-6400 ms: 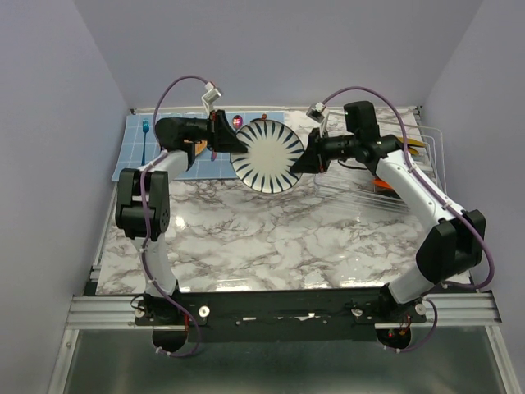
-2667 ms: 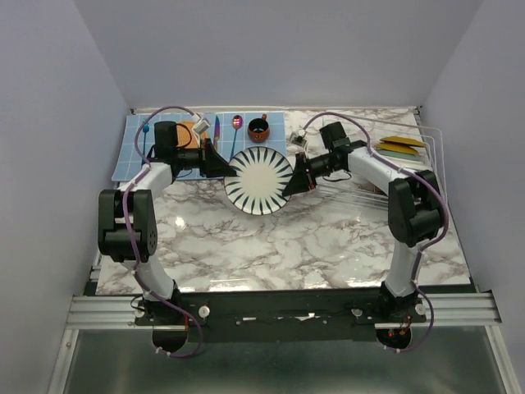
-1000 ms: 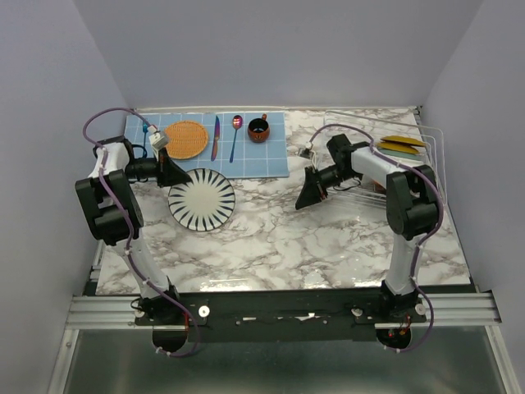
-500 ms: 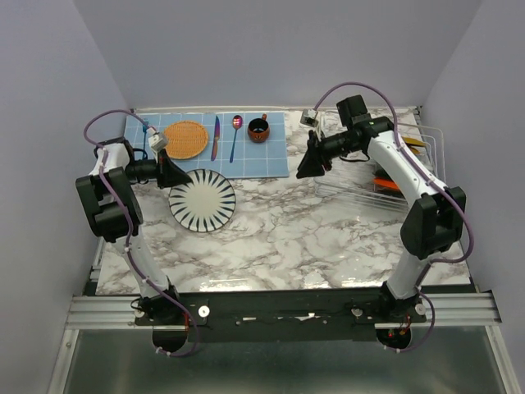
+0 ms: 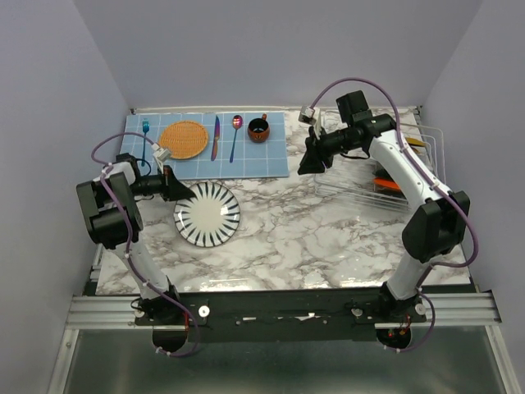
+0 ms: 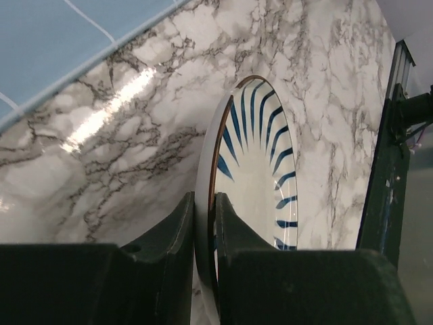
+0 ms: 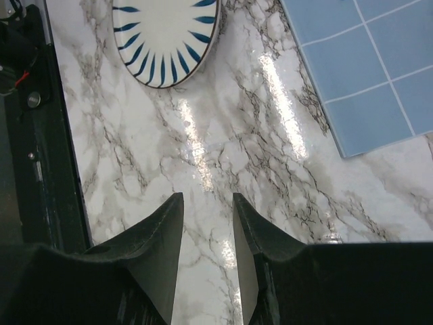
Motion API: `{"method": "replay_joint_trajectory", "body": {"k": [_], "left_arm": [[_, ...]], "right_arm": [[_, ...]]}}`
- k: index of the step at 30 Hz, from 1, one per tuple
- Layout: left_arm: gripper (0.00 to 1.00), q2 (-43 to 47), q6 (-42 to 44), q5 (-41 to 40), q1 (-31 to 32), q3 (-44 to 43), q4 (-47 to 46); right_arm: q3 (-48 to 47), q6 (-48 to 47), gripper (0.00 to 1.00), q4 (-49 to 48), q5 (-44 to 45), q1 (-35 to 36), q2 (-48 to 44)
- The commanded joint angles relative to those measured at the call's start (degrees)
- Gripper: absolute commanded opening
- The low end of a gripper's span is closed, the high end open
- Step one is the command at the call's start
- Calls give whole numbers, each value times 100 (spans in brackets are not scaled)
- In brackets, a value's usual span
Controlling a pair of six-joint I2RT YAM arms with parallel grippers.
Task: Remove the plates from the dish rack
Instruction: Place the plate at the center of the board.
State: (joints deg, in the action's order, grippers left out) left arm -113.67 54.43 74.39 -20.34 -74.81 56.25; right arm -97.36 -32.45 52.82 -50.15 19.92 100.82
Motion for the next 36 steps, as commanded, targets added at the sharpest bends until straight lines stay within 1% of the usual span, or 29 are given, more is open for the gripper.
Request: {"method": "replay_joint_trajectory", "body": {"k": [1, 2, 3, 4, 5, 6, 8, 10, 12, 14, 19, 23, 26, 32, 36], "left_arm": [[0, 1075, -2817, -944, 258, 846, -3465], [0, 892, -2659, -892, 250, 732, -3167], [0, 838, -2692, -961, 250, 617, -3120], [0, 837, -3006, -1040, 224, 703, -3416], [0, 907, -3087, -1128, 215, 756, -3689], [0, 960, -3419, -1224, 223, 914, -3926], [0, 1004, -3588, -1470, 249, 976, -4269], [0, 899, -3581, -1524, 276, 802, -4018], [0, 951, -3668, -1691, 285, 844, -4016], [0, 1117, -3581, -2005, 311, 880, -3894], [0, 1452, -3264, -2446, 311, 1090, -3489], [0, 1786, -2729, -2920, 258, 1240, -2999], [0, 1918, -2482, -3351, 224, 1337, -2778], [0, 2059, -2139, -4229, 197, 1723, -2856], [0, 2112, -1946, -4617, 179, 2048, -3032]], "right_arm": [[94, 19, 43, -26, 155, 56, 8], [103, 28, 43, -43, 155, 64, 8], [147, 19, 43, -52, 146, 64, 0], [182, 19, 43, -61, 146, 64, -18], [226, -16, 43, -70, 163, 64, -35], [279, -16, 43, -96, 181, 64, -70], [472, -34, 43, -201, 234, 64, -176], [586, -34, 43, -237, 243, 64, -229], [709, -60, 43, -254, 243, 64, -290], [832, -60, 43, -307, 251, 64, -343], [965, -25, 43, -421, 182, 64, -405], [1052, -7, 43, -456, 128, 64, -466], [1167, -7, 43, -492, 120, 64, -554], [1421, 1, 43, -544, 120, 64, -791], [1553, -16, 43, -553, 128, 64, -905]]}}
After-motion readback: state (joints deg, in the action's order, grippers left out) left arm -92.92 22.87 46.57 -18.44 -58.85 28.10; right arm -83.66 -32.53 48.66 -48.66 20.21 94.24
